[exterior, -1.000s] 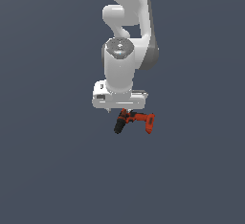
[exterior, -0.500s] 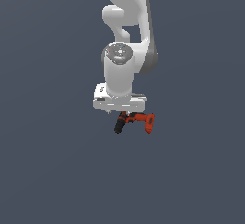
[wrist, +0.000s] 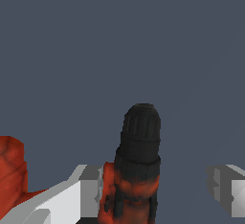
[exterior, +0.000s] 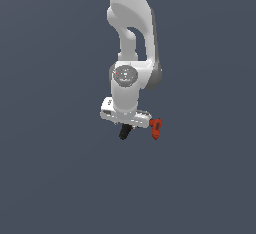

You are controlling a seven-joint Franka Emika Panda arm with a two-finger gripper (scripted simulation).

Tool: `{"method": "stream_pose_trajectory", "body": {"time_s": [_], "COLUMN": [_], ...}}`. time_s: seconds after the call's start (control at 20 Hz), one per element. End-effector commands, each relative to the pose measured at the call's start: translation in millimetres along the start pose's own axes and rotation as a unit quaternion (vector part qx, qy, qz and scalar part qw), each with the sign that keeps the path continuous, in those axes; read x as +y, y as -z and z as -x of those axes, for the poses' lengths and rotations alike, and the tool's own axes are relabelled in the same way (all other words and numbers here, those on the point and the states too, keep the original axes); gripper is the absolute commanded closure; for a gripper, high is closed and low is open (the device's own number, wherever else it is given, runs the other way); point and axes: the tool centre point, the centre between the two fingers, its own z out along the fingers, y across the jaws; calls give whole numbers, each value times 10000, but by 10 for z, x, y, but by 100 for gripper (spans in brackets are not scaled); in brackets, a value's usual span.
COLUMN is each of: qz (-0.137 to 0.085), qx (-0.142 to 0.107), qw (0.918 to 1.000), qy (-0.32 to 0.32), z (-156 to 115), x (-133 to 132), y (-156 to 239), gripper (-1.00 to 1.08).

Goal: Pick up the object and move it to a goal position.

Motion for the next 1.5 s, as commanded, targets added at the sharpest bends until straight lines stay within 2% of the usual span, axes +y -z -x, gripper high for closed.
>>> {"method": "stream_pose_trajectory", "body": {"time_s": [0.0,0.4,0.7,1.2,1.25,1.45], "qz": [1,10,11,11,11,11], "qx": [-15,-41,-46,-42,-42,-42], "qw": [9998,9983,9984,9983,9983,9983], "qy": [-221,-574,-567,-589,-589,-589], "z": [-2,5,9,17,17,17], "x": [-7,-13,-13,-12,-12,-12], "y": [-142,-376,-410,-687,-687,-687], "gripper": [-60,-60,-60,-60,108,108]}}
